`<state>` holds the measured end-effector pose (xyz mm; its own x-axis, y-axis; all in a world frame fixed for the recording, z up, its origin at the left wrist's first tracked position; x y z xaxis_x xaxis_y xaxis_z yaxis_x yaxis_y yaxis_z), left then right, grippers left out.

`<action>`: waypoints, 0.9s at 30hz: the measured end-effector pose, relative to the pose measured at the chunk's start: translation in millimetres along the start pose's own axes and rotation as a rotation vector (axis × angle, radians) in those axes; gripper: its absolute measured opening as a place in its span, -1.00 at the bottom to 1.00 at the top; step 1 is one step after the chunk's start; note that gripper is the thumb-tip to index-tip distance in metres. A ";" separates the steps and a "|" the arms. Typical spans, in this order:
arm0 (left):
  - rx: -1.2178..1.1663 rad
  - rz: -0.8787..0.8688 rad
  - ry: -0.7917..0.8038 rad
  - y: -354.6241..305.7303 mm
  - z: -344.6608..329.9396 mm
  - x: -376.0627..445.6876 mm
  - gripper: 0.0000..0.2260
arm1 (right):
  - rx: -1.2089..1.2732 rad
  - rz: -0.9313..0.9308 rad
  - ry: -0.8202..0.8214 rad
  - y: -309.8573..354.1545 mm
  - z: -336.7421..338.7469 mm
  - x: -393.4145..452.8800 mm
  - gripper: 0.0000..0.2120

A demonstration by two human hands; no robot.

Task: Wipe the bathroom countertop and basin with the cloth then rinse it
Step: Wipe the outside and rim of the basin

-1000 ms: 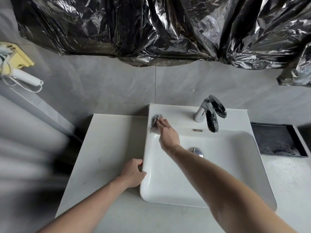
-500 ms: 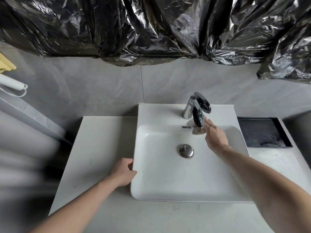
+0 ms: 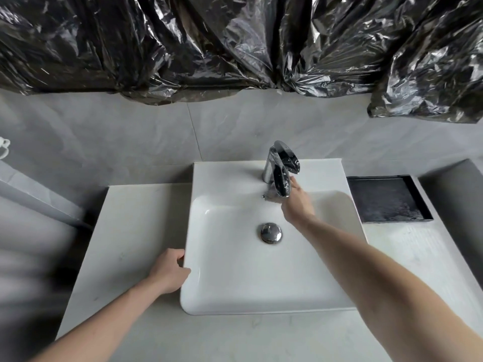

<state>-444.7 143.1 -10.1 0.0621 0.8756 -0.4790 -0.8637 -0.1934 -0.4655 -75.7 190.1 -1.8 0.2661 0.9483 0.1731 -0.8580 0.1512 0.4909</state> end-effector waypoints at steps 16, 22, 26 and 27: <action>0.057 0.044 -0.014 5.4 -1.5 0.3 -0.74 | 0.467 -0.979 -0.640 -84.4 13.7 -58.8 -0.57; 0.039 0.022 -0.019 3.5 -1.3 0.2 -0.74 | 0.658 -1.173 -0.566 -66.1 -26.7 -39.0 -0.80; 0.003 0.026 0.004 5.7 -2.0 1.1 -0.73 | 0.692 -1.168 -0.448 -29.8 -68.1 -23.7 -0.95; -0.006 0.024 0.006 5.5 -1.8 1.2 -0.73 | 0.699 -1.160 -0.393 -15.5 -76.2 -25.7 -0.94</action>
<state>-448.5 142.3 -14.6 0.0443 0.8681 -0.4943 -0.8621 -0.2168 -0.4580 -102.7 184.7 -78.9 0.8639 0.2260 -0.4501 0.2918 0.5039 0.8130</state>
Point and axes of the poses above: each hand's wrist, its own x-axis towards the middle knuckle, its own z-axis out of the back of the hand, y = z × x, the point moved 4 cm from there along x, towards the middle knuckle, and after that the axes turned 8 degrees about -y, right-handed, at the moved point
